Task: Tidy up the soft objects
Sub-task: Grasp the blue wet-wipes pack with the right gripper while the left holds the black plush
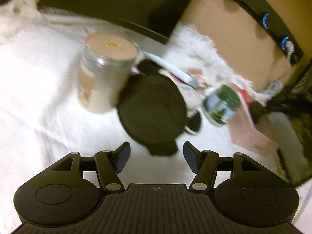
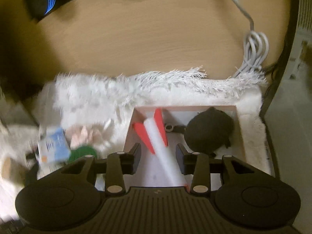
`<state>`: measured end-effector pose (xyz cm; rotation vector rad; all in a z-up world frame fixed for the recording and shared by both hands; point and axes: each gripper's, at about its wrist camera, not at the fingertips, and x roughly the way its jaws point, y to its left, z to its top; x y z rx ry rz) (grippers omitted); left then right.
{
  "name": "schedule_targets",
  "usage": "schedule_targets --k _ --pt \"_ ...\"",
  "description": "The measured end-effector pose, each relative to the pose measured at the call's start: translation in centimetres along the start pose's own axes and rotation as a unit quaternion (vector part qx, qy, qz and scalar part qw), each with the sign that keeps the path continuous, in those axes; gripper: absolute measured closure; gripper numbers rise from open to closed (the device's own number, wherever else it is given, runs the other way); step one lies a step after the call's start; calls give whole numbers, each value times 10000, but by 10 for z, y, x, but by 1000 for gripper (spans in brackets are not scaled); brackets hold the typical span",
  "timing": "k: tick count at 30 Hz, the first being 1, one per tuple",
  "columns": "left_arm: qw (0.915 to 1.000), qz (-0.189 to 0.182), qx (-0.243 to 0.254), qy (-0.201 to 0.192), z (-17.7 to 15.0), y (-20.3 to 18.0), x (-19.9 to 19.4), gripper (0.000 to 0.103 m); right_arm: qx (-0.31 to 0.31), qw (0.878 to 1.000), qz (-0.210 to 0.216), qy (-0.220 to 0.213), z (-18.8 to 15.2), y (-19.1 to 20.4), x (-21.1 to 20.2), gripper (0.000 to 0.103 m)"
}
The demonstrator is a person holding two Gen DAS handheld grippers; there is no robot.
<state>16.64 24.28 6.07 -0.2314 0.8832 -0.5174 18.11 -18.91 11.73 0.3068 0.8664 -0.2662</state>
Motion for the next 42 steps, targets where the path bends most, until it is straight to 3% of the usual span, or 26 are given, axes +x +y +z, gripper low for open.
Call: schedule_targets --k 1,3,7,10,13,15,17,23,24,27,28,30,32,35,37,42 --pt "9999 68 0 -84 3 0 0 38 -226 9997 -105 -78 -9 10 -7 60" --pt "9996 153 -110 -209 11 1 1 38 -599 9967 -410 -363 -25 29 -21 45" --pt "9990 168 -225 -359 26 -5 7 38 -945 9856 -731 -1196 -62 63 -49 36" --pt "9992 3 -26 -403 35 -22 13 38 -1216 9886 -254 -855 -74 81 -54 36" --pt "9973 109 403 -597 35 -45 23 37 -1114 9922 60 -549 -79 86 -55 36" --pt "9925 524 929 -596 28 -60 39 37 -1187 9917 42 -491 -83 89 -56 36" --pt "9823 1110 1429 -485 16 -68 57 37 -1369 9894 -80 -478 -88 91 -56 36" --pt "9705 1711 1646 -417 8 -49 77 34 -1864 9810 -289 -448 -106 102 -51 36" --pt "9711 1699 1622 -424 10 -45 79 37 -1894 9806 -291 -416 -109 103 -48 36" --pt "9754 1453 1567 -544 16 -33 74 70 -2082 9770 -315 -327 -114 113 -35 36" --pt "9754 1420 1563 -629 17 -31 69 76 -2181 9749 -283 -333 -114 117 -33 36" --pt "9755 1415 1509 -753 18 -26 56 78 -2427 9693 -135 -375 -113 128 -29 36" --pt "9826 1128 1288 -721 17 -15 44 78 -2685 9622 56 -458 -107 144 -25 36" --pt "9915 791 861 -565 13 1 26 78 -2660 9610 619 -429 -81 172 -14 36" --pt "9956 529 616 -476 10 9 15 79 -2572 9606 1032 -226 -53 193 3 36" --pt "9988 -40 255 -407 3 25 -12 80 -2411 9574 1489 562 7 234 69 36"
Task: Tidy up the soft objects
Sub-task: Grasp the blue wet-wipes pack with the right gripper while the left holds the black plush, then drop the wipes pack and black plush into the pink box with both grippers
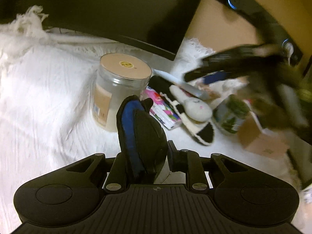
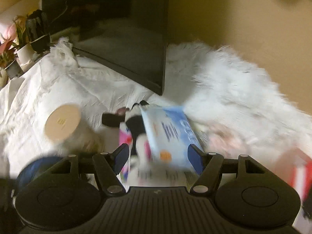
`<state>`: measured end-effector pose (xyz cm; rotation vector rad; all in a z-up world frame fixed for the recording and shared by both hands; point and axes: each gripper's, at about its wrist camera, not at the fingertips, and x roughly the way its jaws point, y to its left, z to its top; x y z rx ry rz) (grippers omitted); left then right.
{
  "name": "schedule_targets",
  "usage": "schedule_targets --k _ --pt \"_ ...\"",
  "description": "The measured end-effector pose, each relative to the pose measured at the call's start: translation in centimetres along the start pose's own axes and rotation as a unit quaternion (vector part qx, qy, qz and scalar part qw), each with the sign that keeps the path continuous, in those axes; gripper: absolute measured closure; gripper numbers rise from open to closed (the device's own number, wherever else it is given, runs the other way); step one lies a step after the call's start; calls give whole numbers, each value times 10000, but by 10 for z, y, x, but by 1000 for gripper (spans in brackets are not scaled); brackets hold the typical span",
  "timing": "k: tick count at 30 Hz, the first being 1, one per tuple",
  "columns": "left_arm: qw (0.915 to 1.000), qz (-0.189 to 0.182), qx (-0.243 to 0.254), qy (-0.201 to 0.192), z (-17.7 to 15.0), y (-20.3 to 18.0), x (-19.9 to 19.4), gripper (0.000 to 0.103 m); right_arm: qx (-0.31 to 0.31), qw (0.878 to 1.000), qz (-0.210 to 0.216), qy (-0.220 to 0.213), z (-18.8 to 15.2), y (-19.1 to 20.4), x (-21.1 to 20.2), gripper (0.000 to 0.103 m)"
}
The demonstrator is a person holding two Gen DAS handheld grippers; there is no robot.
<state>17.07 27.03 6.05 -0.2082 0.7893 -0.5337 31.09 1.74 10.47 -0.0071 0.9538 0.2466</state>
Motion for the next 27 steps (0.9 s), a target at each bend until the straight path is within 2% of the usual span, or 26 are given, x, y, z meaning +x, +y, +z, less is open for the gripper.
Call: schedule_targets --k 2,5,8,10,12,15,19,23,27 --pt "9999 -100 -106 -12 -3 4 -9 80 120 9994 -142 308 21 -8 30 35" --pt "9994 -222 -251 7 -6 10 -19 80 427 9964 -51 729 34 -20 64 19" --pt "9992 -286 -292 19 -9 13 -22 80 709 9925 -49 993 31 -24 83 17" --pt "9989 -326 -337 25 -9 15 -23 80 800 9920 -65 971 27 -24 88 17" --pt "9986 -381 -373 27 -9 18 -25 80 905 9917 -69 906 25 -23 84 21" --pt "9980 -524 -342 25 -4 17 -25 80 736 9939 20 825 19 -15 66 24" --pt "9970 -761 -134 -36 7 5 -28 80 559 9972 192 453 8 0 18 25" --pt "9955 -929 92 -174 29 -12 -24 80 543 9981 284 -7 1 0 -48 25" --pt "9913 -1263 292 -233 53 -40 -12 80 606 9963 61 -614 -19 -16 -124 25"
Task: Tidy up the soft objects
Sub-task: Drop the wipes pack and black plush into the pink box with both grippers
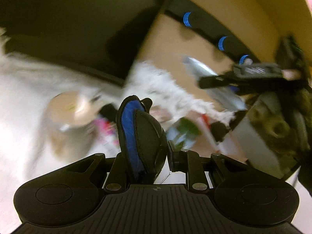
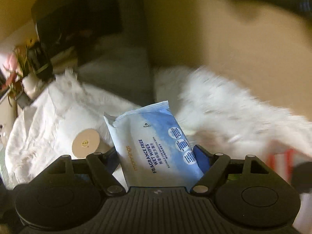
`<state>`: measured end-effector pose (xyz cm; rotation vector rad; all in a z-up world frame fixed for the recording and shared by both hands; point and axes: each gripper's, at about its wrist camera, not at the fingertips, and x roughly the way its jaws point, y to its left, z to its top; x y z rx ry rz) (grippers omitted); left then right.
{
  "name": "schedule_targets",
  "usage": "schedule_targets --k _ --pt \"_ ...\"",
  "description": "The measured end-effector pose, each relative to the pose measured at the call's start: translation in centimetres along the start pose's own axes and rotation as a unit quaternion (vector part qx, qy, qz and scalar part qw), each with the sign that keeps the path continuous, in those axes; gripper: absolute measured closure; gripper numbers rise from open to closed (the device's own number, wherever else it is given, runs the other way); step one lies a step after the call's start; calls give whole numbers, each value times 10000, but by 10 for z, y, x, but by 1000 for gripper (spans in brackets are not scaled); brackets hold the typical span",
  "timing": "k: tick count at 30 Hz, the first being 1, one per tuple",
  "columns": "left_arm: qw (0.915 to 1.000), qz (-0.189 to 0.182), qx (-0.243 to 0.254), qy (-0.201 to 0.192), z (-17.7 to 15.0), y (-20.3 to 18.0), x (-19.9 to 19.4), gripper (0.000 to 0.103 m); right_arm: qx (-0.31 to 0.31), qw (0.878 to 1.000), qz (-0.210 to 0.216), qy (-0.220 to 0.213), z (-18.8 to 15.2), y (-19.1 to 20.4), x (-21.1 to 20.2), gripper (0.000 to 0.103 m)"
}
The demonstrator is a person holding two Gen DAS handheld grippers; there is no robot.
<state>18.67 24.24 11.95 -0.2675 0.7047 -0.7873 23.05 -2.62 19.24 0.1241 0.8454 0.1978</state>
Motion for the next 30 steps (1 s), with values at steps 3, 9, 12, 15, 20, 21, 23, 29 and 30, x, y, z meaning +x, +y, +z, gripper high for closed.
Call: schedule_targets --k 3,9,12,15,20,21,23,29,30 --pt "9988 -407 245 81 20 -27 26 80 153 9974 -550 -438 -13 -27 -63 25" --pt "9872 -1355 697 463 55 -101 112 80 234 9696 -2251 -928 -68 -69 -151 24" --pt "9788 -1807 615 745 64 -140 161 80 484 9606 -2571 -944 -95 -87 -170 24" --pt "9663 -2181 480 1282 60 -173 221 78 833 9544 -2721 -900 -126 -108 -181 24" --pt "9844 -1080 765 1157 28 -191 268 74 1231 9465 -2923 -591 -170 -127 -170 25" --pt "9855 -1067 719 1109 24 -188 268 74 1293 9467 -2901 -528 -178 -129 -166 25" --pt "9856 -1078 613 1150 17 -179 266 74 1405 9485 -2804 -444 -187 -136 -161 24" --pt "9887 -971 707 893 12 -147 201 74 1528 9525 -2583 -510 -174 -153 -147 24" --pt "9890 -953 720 871 9 -142 186 74 1550 9544 -2483 -591 -164 -156 -145 24"
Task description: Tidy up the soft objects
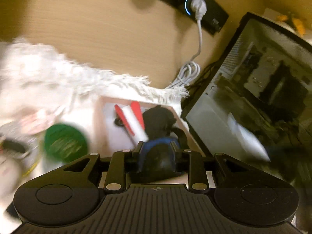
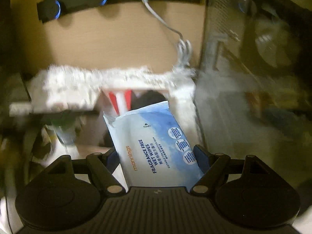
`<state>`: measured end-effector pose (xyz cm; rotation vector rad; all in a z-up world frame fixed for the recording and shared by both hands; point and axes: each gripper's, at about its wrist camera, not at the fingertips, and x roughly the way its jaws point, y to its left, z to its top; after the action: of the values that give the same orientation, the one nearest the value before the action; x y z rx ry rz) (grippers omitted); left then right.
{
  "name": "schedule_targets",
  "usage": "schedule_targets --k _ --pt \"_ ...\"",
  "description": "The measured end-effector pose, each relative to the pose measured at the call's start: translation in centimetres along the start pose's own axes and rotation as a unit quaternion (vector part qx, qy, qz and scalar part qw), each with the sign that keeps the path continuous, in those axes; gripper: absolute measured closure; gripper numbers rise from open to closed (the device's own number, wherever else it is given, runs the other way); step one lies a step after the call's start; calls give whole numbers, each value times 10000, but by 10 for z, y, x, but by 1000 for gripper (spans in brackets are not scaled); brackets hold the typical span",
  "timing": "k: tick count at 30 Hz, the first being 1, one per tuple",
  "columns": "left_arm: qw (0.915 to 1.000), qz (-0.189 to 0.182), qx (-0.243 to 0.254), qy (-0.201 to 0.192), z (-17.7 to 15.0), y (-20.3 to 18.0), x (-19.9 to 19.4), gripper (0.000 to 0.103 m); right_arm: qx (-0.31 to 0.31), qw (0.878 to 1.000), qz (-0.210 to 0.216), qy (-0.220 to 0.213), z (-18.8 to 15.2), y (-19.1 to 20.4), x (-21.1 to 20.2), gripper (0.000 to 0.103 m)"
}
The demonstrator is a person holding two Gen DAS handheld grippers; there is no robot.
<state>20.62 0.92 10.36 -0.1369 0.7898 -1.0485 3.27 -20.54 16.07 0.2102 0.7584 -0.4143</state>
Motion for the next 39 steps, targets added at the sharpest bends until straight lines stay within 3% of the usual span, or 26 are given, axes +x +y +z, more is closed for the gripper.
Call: schedule_targets --k 5,8,11,18,24,29,36,39 --pt "9990 424 -166 36 -33 14 -60 74 528 9976 439 -15 45 24 44 23" --pt "9954 806 -494 123 -52 34 -84 74 899 9920 783 407 62 40 95 23" --pt "9878 1322 -811 113 -78 59 -109 74 897 9897 783 790 62 59 126 23" --pt "9721 1880 -1398 79 -103 96 -135 74 806 9927 714 542 53 71 121 23" --pt "9646 2082 -1609 -179 -100 114 -146 74 21 9987 438 266 35 101 99 23" --pt "9619 2156 -1646 -354 -88 123 -146 74 -840 9957 230 -303 -8 146 74 23" --pt "9642 2086 -1573 -462 -70 124 -134 74 -1719 9782 1158 -104 -38 196 61 23" --pt "9650 1970 -1701 -312 -65 131 -126 74 -2109 9692 1252 -245 -33 218 60 23"
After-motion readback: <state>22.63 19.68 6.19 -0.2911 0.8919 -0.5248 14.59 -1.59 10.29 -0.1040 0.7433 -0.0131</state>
